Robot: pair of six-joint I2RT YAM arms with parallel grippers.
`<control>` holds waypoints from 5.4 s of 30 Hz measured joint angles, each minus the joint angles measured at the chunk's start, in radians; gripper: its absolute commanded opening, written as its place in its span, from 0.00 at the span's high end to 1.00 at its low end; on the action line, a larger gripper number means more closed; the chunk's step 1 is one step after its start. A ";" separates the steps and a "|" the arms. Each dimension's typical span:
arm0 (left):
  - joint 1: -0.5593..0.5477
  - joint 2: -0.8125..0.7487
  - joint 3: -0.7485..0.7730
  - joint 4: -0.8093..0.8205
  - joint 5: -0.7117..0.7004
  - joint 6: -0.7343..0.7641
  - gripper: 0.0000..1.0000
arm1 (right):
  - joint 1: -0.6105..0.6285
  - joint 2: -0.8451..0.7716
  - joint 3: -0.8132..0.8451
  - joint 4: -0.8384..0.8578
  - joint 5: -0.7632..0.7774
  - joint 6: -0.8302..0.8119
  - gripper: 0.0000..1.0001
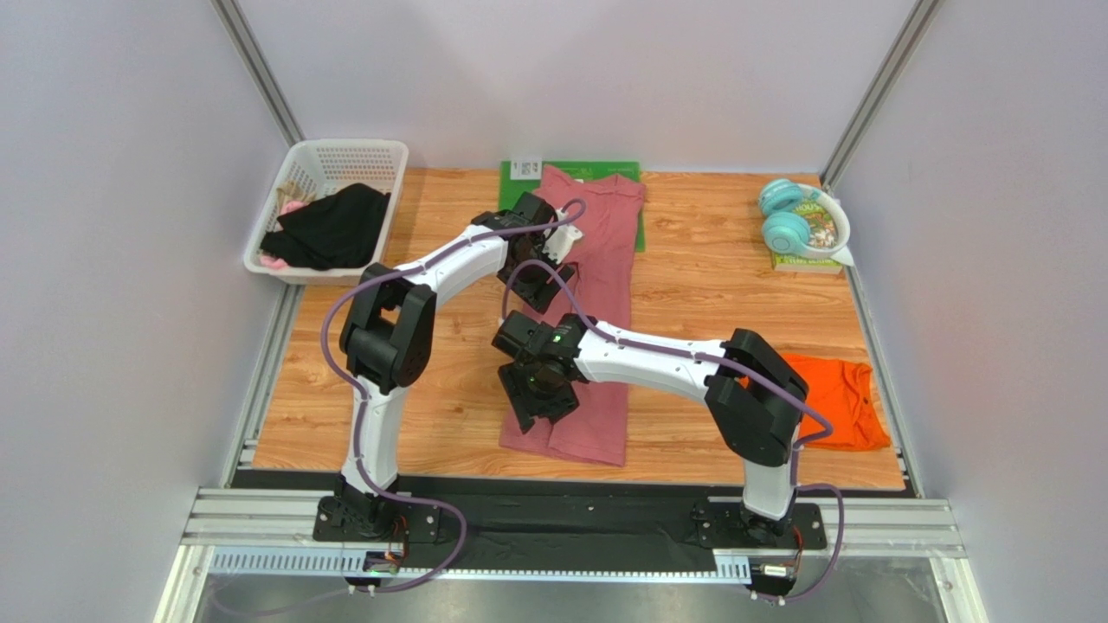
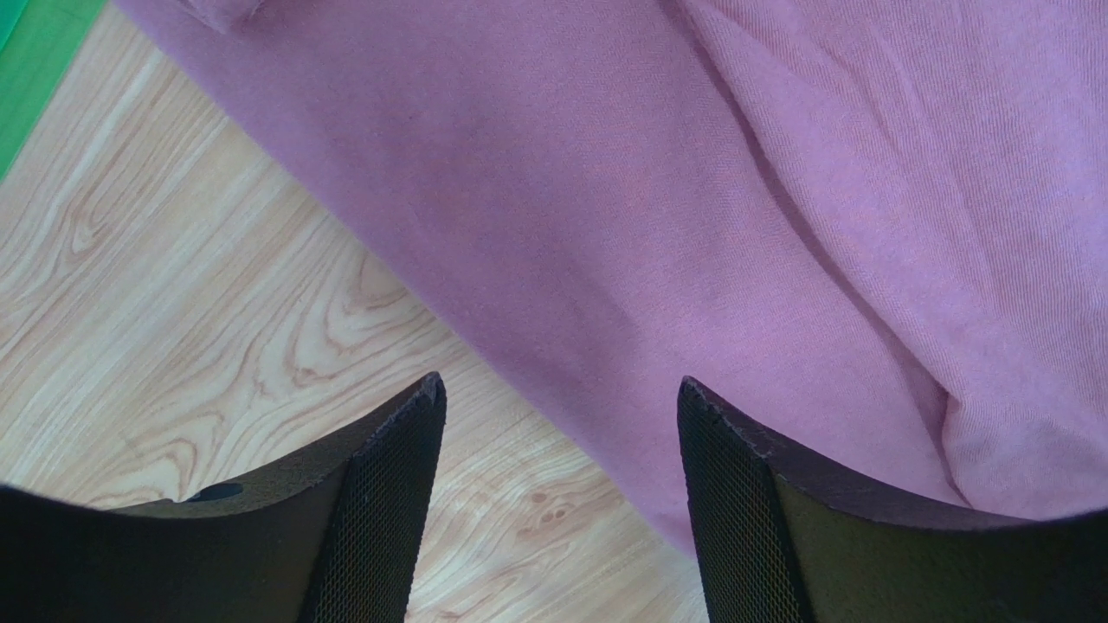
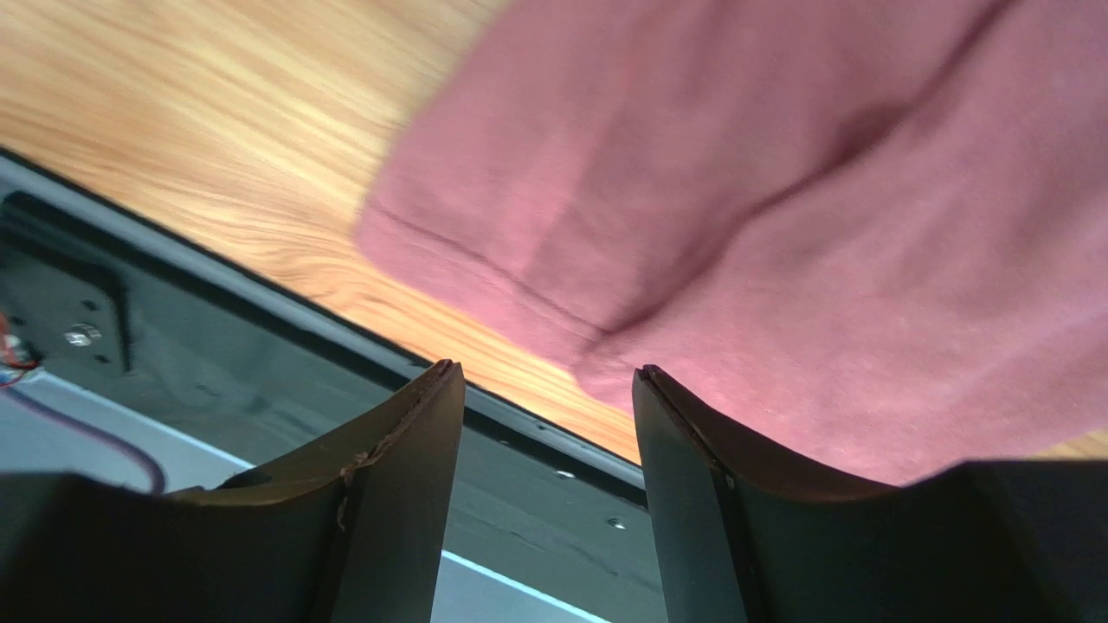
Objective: Fold and stack the t-shirts
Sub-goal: Rotate the tshirt 90 degrees, then grab the bottom of the folded rectangular tshirt with both arms
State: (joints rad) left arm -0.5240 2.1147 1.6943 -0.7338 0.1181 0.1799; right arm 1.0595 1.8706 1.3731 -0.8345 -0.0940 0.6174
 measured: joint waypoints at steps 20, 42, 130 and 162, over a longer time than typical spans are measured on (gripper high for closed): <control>-0.001 0.016 -0.002 -0.003 -0.011 0.010 0.28 | 0.035 0.146 0.077 -0.010 0.015 -0.037 0.45; -0.001 0.025 -0.014 -0.005 -0.016 0.019 0.27 | 0.111 0.076 -0.037 -0.011 -0.045 -0.040 0.43; -0.231 -0.337 -0.665 -0.205 0.380 -0.235 0.23 | -0.409 -0.707 -0.935 0.308 -0.386 0.276 0.37; -0.211 -0.569 -0.915 0.091 0.394 -0.421 0.32 | -0.413 -0.698 -0.939 0.353 -0.388 0.285 0.38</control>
State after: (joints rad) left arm -0.7349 1.5459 0.7792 -0.6426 0.5121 -0.2413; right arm 0.6464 1.1725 0.4343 -0.4816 -0.4816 0.9020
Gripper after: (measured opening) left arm 0.683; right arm 0.625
